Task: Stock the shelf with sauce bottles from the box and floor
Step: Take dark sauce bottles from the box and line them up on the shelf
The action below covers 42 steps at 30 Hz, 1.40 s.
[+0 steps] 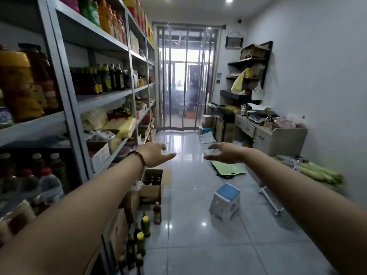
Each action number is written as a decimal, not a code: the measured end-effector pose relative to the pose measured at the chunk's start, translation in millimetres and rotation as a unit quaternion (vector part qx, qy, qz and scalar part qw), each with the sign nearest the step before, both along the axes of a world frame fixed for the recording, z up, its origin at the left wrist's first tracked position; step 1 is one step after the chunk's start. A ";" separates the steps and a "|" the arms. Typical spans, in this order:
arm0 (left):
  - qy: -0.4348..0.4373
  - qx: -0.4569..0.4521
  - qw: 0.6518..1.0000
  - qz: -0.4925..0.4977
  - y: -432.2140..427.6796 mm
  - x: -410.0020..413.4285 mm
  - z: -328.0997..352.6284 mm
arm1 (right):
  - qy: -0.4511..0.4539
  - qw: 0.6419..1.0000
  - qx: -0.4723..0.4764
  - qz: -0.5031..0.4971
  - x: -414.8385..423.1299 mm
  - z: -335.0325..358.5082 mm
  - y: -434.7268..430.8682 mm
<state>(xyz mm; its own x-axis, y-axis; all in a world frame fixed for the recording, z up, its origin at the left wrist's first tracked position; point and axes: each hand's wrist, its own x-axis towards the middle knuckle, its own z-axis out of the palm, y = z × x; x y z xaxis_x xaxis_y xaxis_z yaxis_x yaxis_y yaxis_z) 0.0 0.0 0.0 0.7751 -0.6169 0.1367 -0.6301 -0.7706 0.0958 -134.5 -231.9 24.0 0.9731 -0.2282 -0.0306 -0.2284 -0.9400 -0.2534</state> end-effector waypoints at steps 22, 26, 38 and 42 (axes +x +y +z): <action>0.040 0.012 0.995 0.092 -203.3 415.3 -56.7 | 0.070 0.988 0.006 0.137 478.8 -51.2 -202.7; 0.062 0.014 0.993 0.095 -238.9 504.8 -82.9 | 0.081 0.987 0.009 0.136 573.8 -72.5 -231.6; 0.077 0.038 0.976 0.202 -314.7 741.4 -119.2 | 0.085 0.971 0.020 0.221 845.6 -102.2 -331.6; 0.098 0.039 0.955 0.276 -338.5 798.2 -137.8 | 0.101 0.956 0.015 0.275 935.2 -115.5 -365.0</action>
<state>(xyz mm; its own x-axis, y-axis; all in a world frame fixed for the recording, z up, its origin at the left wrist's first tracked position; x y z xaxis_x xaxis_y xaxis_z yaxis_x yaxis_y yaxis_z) 798.2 -338.5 -137.8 0.9912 -0.1094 -0.0739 -0.1019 -0.9899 0.0989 800.7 -596.9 -91.5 0.9192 0.3205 -0.2286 0.2516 -0.9250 -0.2849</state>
